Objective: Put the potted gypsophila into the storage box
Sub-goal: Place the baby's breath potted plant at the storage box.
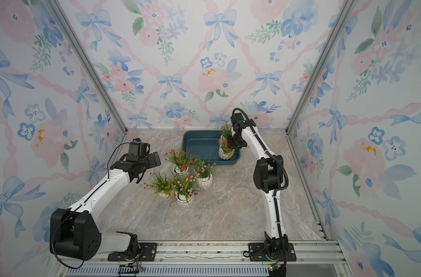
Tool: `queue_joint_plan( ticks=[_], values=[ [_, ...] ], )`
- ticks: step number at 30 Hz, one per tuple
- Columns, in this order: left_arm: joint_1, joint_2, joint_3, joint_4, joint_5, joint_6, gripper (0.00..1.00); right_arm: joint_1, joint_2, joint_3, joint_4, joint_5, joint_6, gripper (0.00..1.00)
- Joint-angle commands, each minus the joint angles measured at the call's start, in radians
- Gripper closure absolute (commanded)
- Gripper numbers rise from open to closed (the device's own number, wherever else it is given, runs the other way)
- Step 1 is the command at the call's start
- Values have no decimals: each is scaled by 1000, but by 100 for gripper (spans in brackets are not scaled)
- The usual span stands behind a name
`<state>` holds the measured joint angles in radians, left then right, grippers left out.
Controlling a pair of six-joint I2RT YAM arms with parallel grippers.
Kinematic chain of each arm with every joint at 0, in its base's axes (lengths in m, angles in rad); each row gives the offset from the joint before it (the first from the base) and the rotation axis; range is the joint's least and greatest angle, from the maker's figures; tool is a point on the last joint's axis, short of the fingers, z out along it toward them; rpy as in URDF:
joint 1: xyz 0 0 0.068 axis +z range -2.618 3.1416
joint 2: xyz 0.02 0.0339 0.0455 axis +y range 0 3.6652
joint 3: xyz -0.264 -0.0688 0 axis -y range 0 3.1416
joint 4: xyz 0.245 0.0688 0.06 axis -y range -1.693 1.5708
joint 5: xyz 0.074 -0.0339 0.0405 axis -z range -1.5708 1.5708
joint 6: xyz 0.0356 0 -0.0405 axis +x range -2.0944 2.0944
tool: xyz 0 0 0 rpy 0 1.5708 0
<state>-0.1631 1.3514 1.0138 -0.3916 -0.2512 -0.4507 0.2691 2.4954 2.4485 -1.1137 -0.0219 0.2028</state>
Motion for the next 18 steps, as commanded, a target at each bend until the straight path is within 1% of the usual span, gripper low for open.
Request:
queue_joint_plan(
  ticks=[1, 10, 18],
  values=[
    [4, 5, 25, -11, -17, 2, 2, -8, 31, 6, 39, -11, 24, 100],
    [4, 18, 26, -11, -16, 5, 2, -16, 62, 3, 49, 10, 41, 100],
    [5, 22, 25, -10, -13, 7, 2, -16, 57, -41, 92, 51, 60, 98]
  ],
)
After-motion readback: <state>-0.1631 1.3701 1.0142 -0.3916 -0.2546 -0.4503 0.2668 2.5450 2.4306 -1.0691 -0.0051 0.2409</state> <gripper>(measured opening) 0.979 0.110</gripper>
